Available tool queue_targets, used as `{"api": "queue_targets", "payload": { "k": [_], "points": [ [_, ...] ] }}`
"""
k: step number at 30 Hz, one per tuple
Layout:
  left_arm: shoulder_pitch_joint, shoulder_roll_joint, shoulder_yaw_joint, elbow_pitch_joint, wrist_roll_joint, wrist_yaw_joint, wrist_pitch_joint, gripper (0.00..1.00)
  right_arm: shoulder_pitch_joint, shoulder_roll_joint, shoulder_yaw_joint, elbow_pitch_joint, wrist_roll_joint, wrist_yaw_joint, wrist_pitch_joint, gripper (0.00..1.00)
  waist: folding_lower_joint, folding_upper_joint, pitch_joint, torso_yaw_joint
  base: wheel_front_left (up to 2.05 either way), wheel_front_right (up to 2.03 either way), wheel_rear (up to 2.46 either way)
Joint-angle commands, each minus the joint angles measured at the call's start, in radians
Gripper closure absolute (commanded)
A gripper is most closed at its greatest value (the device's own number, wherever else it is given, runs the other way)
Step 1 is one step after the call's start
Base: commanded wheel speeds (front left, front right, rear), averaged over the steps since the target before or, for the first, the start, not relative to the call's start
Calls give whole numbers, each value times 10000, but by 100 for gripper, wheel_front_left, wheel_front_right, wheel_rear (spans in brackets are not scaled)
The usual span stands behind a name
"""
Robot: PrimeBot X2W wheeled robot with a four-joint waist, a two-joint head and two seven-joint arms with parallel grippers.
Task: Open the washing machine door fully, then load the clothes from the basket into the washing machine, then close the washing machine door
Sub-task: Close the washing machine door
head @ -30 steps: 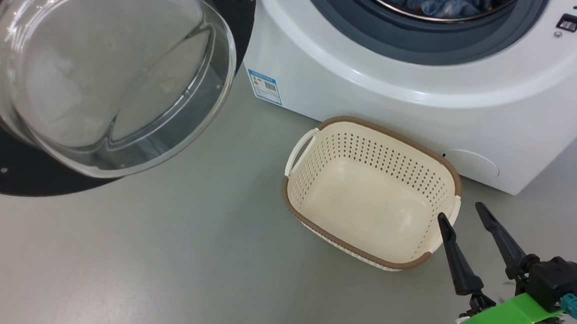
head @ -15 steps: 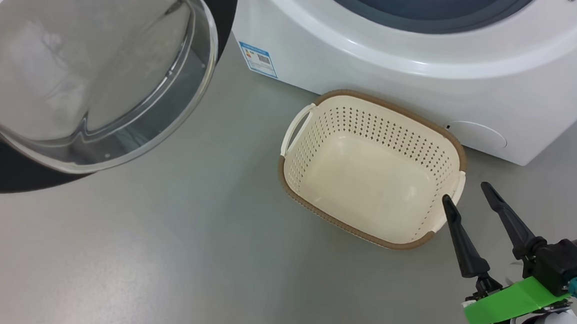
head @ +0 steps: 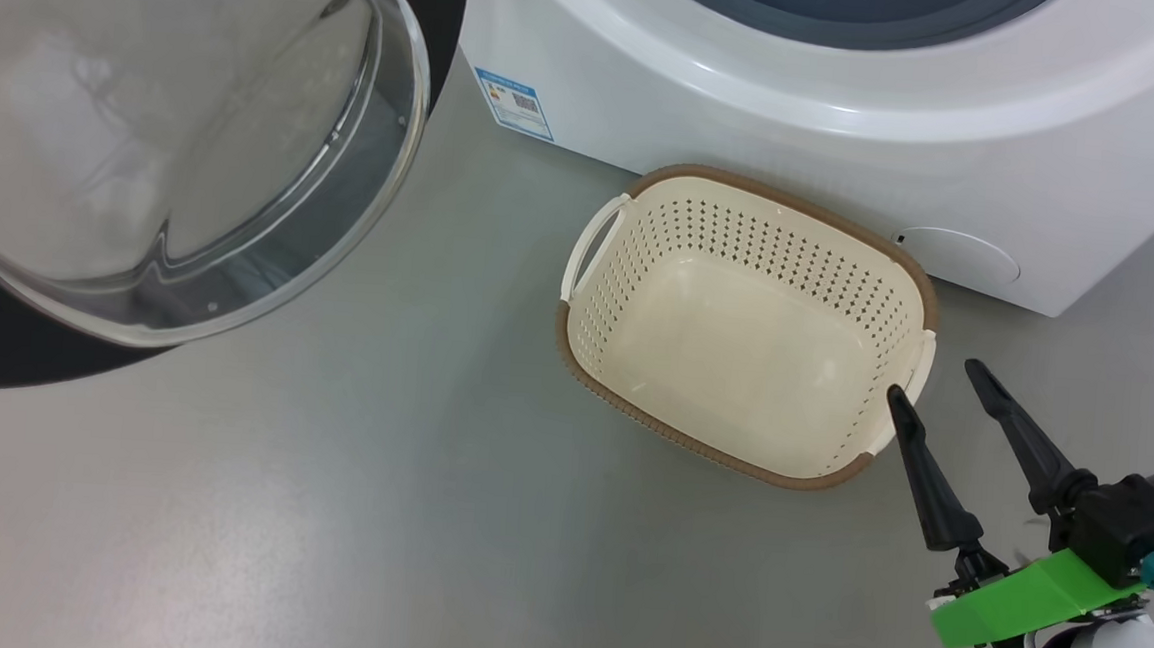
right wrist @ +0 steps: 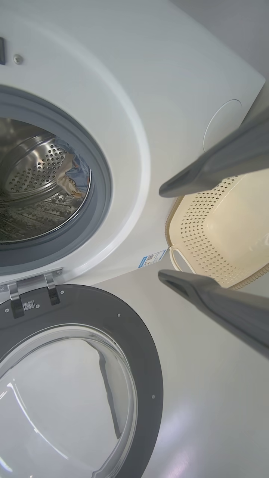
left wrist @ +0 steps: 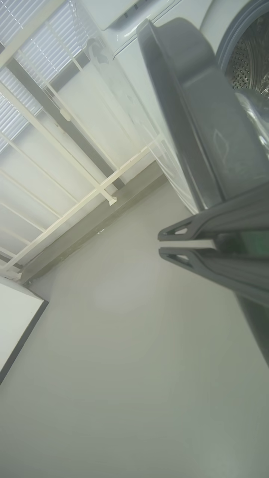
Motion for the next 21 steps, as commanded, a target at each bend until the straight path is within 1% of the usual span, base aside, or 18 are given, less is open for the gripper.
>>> {"api": "queue_targets", "payload": {
  "k": [1, 10, 21],
  "points": [
    [-60, 567, 20, -176, -120, -51, 447, 100, -224, -106, 201, -242, -87, 44, -80, 0, 0, 0, -1, 6, 0, 0, 0],
    [276, 687, -271, -650, -704, -51, 1885, 100, -197, -117, 191, -212, -72, 44, -80, 0, 0, 0, -91, 54, 0, 0, 0],
    [827, 927, -322, -1438, -1393, -52, 3325, 100, -130, 3, 179, -218, -78, 44, -80, 0, 0, 0, -309, 78, 0, 0, 0]
  ]
}}
